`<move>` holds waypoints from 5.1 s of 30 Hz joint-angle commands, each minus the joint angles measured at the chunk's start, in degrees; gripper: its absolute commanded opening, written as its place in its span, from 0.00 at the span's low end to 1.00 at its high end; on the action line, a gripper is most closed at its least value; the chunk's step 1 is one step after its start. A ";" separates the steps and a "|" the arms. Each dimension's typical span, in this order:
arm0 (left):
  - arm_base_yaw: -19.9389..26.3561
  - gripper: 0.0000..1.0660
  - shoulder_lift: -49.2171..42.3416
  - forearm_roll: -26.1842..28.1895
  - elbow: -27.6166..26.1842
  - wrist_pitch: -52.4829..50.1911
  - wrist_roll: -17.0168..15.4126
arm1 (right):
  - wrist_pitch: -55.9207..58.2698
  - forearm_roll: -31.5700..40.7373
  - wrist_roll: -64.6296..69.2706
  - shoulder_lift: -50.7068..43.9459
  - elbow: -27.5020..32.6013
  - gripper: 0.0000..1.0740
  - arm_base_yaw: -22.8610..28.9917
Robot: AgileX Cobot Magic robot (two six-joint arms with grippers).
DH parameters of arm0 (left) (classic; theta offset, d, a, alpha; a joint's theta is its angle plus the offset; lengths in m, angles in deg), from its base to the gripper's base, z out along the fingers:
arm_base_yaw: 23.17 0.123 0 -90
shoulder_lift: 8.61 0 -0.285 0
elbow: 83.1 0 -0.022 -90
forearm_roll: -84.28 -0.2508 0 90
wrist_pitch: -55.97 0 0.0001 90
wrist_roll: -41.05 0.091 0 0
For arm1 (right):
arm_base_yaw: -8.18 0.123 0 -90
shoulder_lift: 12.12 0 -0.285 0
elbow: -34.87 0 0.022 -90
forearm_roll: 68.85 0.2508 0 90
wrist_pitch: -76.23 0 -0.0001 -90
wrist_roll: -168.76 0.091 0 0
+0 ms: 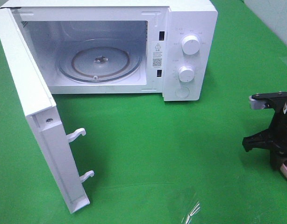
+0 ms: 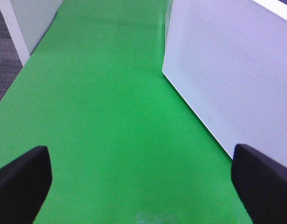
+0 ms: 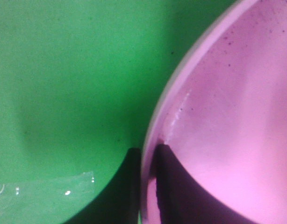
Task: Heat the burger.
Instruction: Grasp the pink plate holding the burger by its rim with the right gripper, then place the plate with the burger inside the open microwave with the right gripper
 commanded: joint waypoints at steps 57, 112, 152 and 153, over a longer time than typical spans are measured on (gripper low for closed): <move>0.11 0.90 -0.80 0.06 0.11 0.00 0.00 | 17.13 -16.44 11.40 -17.70 4.30 0.00 24.52; 0.11 0.90 -0.80 0.06 0.11 0.00 0.00 | 22.92 -18.56 13.46 -34.43 13.75 0.00 55.06; 0.11 0.90 -0.80 0.06 0.11 0.00 0.00 | 18.22 -27.04 2.12 -34.43 13.75 0.00 55.35; 0.11 0.90 -0.80 0.06 0.11 0.00 0.00 | 18.22 -27.04 2.12 -34.43 13.75 0.00 55.35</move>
